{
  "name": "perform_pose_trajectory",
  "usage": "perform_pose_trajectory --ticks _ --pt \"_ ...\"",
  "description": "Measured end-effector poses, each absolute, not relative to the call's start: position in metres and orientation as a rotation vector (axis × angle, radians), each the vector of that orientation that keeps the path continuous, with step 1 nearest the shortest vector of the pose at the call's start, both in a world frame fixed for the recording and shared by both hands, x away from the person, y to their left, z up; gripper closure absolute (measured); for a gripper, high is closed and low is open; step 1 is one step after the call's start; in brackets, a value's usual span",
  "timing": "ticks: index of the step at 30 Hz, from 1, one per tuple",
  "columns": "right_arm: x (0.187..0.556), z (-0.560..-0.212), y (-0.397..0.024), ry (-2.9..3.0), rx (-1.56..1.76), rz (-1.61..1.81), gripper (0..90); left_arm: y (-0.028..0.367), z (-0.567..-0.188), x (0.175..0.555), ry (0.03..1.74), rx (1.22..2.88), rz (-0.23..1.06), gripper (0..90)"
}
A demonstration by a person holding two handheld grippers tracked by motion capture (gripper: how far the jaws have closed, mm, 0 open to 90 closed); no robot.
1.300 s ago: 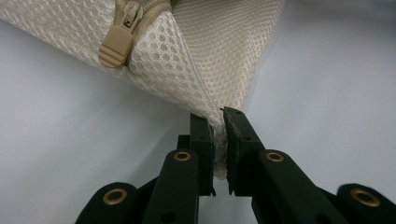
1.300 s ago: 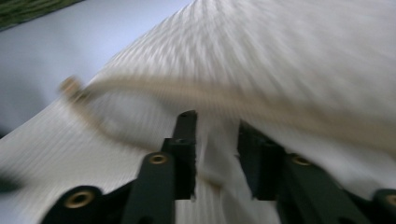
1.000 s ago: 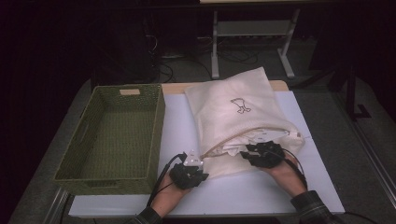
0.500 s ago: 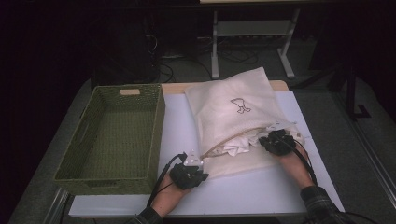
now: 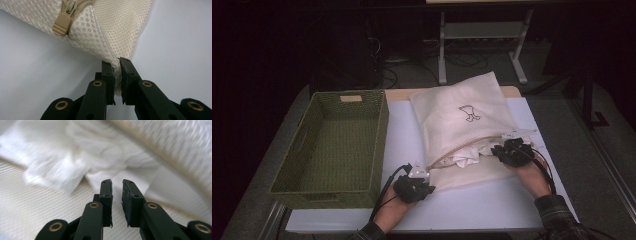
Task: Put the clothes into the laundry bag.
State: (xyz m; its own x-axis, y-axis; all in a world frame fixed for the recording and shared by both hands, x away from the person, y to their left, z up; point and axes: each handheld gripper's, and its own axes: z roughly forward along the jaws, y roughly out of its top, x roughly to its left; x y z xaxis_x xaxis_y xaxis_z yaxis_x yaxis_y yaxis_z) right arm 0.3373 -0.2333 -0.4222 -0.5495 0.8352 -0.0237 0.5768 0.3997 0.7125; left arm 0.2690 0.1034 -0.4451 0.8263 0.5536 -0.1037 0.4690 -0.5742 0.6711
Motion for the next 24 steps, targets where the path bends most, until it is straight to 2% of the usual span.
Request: perform_pose_trajectory --ticks 3,5,8,12,18,21,22,23,24 --pt "0.338 -0.429 -0.232 2.322 1.224 0.887 81.7 0.103 -0.445 0.269 0.745 2.283 0.149 82.3" --pt "0.351 -0.442 -0.227 2.335 1.227 0.832 87.3 0.103 -0.445 0.269 0.743 2.285 0.150 82.3" --pt "0.365 -0.443 -0.223 2.271 1.242 0.889 89.8 0.104 -0.445 0.270 0.743 2.284 0.146 82.4" --pt "0.384 -0.448 -0.214 2.229 1.230 0.873 89.9 0.104 -0.445 0.270 0.744 2.284 0.139 82.4" --pt "0.374 -0.438 -0.220 2.224 1.231 0.895 89.8 0.104 -0.445 0.270 0.744 2.281 0.137 82.4" --pt "0.355 -0.425 -0.224 2.269 1.207 0.954 80.9 0.104 -0.445 0.270 0.743 2.282 0.143 82.4" --pt "0.345 -0.423 -0.226 2.286 1.207 0.932 74.1 0.104 -0.445 0.270 0.747 2.278 0.140 82.4" --pt "0.345 -0.423 -0.226 2.286 1.207 0.932 74.1 0.104 -0.445 0.270 0.747 2.278 0.140 82.4" --pt "0.339 -0.424 -0.229 2.317 1.225 0.932 64.3 0.104 -0.445 0.270 0.744 2.282 0.142 82.4"
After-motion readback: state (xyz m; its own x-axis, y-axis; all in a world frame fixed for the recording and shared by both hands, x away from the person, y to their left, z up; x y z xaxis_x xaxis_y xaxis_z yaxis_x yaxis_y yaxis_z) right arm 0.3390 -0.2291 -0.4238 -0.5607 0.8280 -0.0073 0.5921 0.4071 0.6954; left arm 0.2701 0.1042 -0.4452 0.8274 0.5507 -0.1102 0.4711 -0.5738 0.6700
